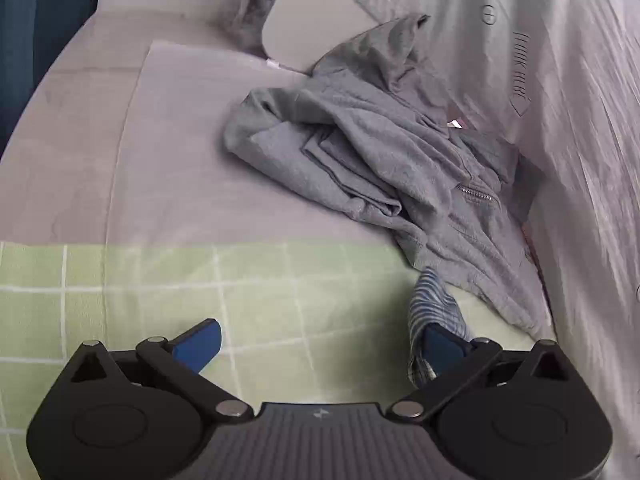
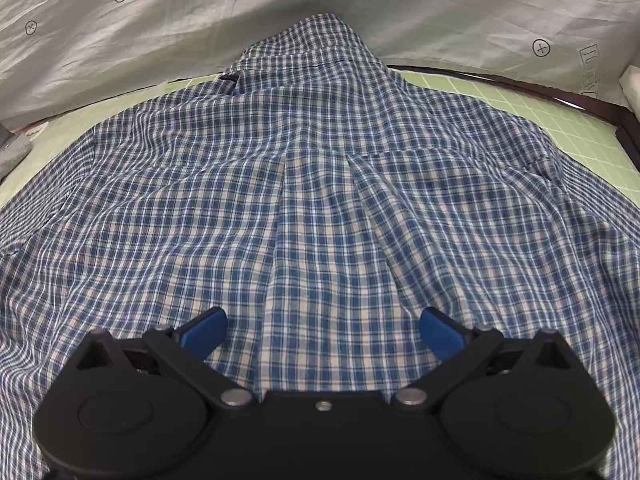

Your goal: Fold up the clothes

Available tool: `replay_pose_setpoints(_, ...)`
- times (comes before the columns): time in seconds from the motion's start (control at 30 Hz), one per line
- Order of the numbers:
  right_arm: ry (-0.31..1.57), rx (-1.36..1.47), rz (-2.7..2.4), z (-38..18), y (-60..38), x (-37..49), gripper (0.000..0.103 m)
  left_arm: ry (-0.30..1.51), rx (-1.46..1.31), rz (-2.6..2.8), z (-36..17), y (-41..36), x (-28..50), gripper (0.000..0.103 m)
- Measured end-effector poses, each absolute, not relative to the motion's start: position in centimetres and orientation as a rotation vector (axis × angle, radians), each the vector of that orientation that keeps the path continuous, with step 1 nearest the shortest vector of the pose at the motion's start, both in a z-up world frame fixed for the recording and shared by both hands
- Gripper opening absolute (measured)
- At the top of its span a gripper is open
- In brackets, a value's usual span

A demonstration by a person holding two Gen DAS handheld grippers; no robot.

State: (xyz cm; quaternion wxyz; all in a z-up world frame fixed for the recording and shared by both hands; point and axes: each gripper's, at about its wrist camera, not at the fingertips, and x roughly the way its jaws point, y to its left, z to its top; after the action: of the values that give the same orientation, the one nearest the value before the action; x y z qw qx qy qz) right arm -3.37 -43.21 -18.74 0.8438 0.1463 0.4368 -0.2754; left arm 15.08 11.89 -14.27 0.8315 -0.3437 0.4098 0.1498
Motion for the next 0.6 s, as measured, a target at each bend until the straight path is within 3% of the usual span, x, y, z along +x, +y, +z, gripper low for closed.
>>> replay_pose_setpoints(0.17,0.917,0.309,-0.589,-18.7,-43.0,-3.4,0.103,0.819,-0.313,0.299,-12.2,8.9,15.7,0.103)
replay_pose_setpoints(0.6,0.888,0.301,-0.596,-18.9,-42.5,-3.6,0.103,0.835,-0.398,0.426,-12.7,12.8,14.2,0.103)
